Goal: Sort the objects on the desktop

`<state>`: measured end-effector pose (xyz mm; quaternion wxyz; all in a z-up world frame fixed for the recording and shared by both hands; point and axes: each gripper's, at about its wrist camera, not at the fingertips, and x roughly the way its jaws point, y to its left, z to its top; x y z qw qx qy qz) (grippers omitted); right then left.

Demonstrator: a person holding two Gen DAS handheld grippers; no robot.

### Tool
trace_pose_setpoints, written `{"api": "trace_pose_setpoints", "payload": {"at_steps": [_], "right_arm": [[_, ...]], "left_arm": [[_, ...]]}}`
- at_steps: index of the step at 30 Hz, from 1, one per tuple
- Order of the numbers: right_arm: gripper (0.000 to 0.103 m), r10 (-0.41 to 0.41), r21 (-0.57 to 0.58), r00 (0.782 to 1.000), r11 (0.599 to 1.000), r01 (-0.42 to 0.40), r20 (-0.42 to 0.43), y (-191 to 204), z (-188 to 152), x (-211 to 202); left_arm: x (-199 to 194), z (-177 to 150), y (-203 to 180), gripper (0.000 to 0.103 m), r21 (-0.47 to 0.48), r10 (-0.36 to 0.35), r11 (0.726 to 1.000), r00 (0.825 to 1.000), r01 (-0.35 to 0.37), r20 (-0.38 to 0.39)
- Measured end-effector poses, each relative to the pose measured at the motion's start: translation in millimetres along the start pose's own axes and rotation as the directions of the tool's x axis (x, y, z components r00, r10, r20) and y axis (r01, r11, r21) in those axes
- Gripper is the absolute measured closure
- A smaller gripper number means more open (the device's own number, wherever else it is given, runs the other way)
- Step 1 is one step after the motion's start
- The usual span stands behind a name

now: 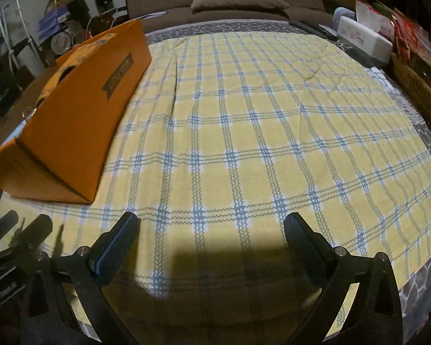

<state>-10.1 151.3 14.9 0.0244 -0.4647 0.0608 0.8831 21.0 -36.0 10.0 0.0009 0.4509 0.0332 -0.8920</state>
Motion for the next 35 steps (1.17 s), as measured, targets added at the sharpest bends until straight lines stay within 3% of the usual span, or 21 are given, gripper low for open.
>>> {"api": "trace_pose_setpoints", "payload": {"at_steps": [6,35], "right_arm": [[0.0,-0.053,-0.074,0.998,0.996,0.055,0.03,8.9,-6.4,6.2],[0.0,-0.058,-0.076,0.997,0.995,0.061,0.041,9.4,-7.6,6.9]], "left_arm": [[8.0,-9.3,-6.1,0.0,0.004,0.037,0.999,0.999,-0.037,0.004],[8.6,-9.6,-3.0,0.0,0.008,0.041,0.999,0.999,-0.041,-0.001]]}}
